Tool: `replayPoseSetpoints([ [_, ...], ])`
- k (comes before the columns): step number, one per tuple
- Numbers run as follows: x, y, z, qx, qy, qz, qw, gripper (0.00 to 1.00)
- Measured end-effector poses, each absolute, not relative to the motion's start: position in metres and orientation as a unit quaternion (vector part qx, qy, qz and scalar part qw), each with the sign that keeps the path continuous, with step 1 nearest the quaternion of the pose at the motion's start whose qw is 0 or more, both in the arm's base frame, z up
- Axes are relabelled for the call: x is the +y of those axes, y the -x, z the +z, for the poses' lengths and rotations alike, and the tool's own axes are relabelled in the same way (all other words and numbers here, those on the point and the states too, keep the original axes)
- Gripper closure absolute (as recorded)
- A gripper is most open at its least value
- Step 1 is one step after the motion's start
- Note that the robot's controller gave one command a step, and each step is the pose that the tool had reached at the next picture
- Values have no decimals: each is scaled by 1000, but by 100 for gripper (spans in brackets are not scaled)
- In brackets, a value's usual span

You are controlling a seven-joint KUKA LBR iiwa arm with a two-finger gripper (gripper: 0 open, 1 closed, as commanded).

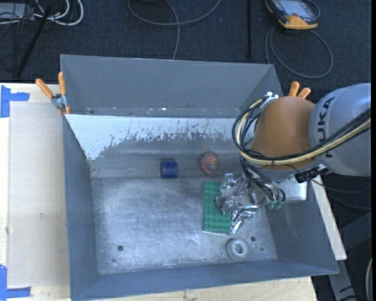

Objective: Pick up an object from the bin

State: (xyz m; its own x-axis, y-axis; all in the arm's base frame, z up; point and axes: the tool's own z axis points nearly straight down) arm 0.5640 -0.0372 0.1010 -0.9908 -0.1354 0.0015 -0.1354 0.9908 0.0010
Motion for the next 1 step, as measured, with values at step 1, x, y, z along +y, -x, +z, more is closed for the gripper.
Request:
replayPoseSetpoints([
  [1, -27, -562, 239, -974, -225, 1, -4, 100],
])
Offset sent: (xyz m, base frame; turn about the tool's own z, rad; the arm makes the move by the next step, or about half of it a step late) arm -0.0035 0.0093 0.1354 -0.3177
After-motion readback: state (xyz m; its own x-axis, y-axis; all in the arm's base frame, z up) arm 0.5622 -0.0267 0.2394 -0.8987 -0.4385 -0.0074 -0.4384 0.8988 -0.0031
